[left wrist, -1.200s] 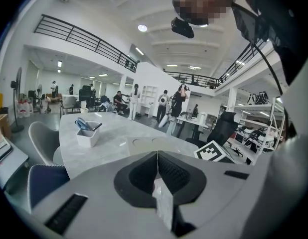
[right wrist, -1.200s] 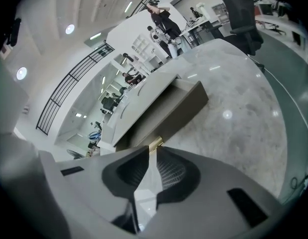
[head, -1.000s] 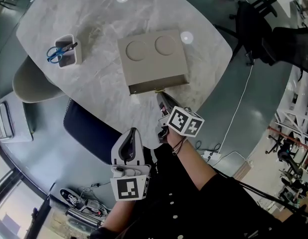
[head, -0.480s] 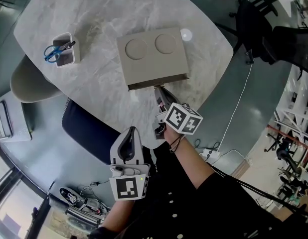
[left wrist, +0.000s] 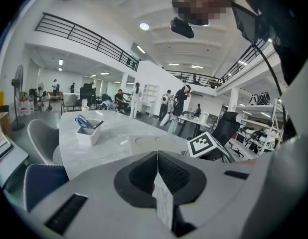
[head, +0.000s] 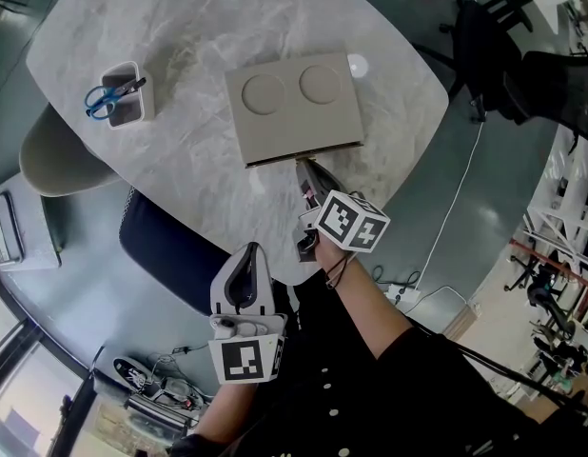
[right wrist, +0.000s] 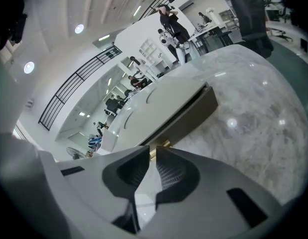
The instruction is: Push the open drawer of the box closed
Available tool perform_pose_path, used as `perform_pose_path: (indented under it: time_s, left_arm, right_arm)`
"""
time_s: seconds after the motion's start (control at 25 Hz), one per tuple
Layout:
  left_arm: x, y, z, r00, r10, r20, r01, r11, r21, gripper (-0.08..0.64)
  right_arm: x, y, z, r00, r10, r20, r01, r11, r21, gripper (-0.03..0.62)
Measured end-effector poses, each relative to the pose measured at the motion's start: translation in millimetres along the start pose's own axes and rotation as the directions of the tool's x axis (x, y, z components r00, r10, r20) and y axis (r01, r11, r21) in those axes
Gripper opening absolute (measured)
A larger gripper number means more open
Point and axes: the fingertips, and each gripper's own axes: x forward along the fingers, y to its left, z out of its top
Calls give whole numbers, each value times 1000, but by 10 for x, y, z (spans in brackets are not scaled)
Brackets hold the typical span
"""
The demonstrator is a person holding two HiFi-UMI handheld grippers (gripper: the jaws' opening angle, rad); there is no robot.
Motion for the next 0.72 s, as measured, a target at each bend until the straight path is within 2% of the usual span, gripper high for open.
perform_pose_path:
  time_s: [0.72]
  left_arm:
    - [5, 54, -48, 1000, 9, -10, -9, 1000, -4, 17]
  right_arm:
    - [66, 27, 82, 1000, 14, 12, -14, 1000, -9, 33]
